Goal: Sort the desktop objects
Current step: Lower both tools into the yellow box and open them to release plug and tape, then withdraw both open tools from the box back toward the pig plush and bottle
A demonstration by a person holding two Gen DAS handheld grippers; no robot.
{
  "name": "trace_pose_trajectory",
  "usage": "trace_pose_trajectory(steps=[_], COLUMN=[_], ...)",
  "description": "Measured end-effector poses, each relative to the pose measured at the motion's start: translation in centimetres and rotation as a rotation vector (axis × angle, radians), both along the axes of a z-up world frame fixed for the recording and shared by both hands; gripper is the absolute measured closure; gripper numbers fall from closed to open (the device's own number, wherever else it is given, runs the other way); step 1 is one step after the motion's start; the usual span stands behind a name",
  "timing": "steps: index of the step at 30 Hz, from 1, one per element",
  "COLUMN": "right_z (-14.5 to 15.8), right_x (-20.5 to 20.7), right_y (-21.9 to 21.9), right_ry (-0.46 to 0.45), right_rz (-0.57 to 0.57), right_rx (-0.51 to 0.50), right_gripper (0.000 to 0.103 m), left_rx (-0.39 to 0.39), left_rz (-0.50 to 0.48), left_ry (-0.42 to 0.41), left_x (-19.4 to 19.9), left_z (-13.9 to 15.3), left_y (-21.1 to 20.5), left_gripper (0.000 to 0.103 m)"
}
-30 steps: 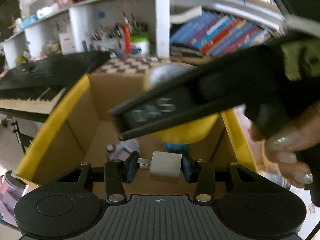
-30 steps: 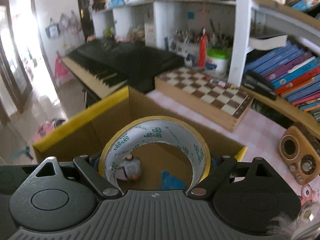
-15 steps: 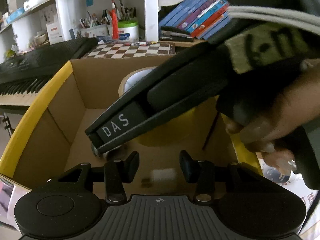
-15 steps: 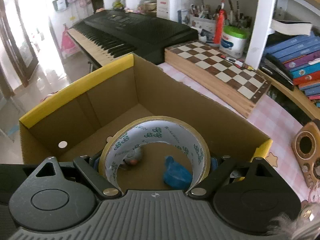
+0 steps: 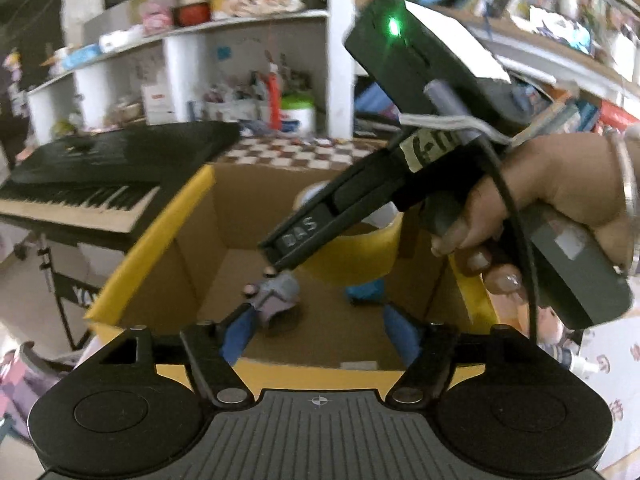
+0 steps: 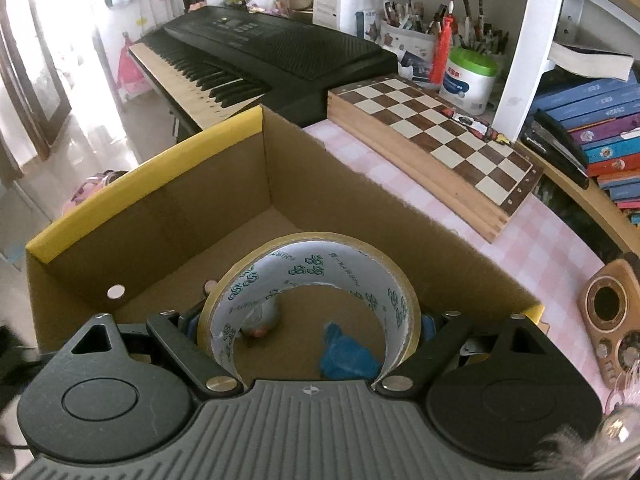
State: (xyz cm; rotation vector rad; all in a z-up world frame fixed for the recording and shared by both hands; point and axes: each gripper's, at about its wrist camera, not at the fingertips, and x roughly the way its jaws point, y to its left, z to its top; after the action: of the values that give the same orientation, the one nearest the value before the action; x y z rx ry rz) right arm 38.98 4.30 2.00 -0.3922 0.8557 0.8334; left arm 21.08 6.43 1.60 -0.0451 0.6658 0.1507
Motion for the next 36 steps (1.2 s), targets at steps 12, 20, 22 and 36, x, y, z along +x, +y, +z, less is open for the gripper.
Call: trace_pose_trajectory(steps=[12,20,22,36], right_z=[-0.8,-0.3,0.4,5.4], right_x=[3.2,2.4,1.9,-4.4], right_y=[2.6,1.1,0.8,-2.5], right_ry=[0.028,0.03,0.006,-0.181], right_rz=[-0.053,-0.128,-0.131,-0.177], right_rx=[-0.056,0.007,0.026,0.12], right_gripper=[0.013,0.008,0.006,0.006], left_rx=[-0.012,-0.028,-0.031,-0.027], left_rz=[0.097,0.088,0.078,0.084], left_ry=[-0.076,-0.089,-0.097,-0.149], left_x=[-2.6,-3.3,-3.4,-6.6], left_z=[2.0,2.0,2.0,2.6], left_y=[2.3,3.0,3.0,4.2], left_gripper=[0.03,0.03,0.03,0.028])
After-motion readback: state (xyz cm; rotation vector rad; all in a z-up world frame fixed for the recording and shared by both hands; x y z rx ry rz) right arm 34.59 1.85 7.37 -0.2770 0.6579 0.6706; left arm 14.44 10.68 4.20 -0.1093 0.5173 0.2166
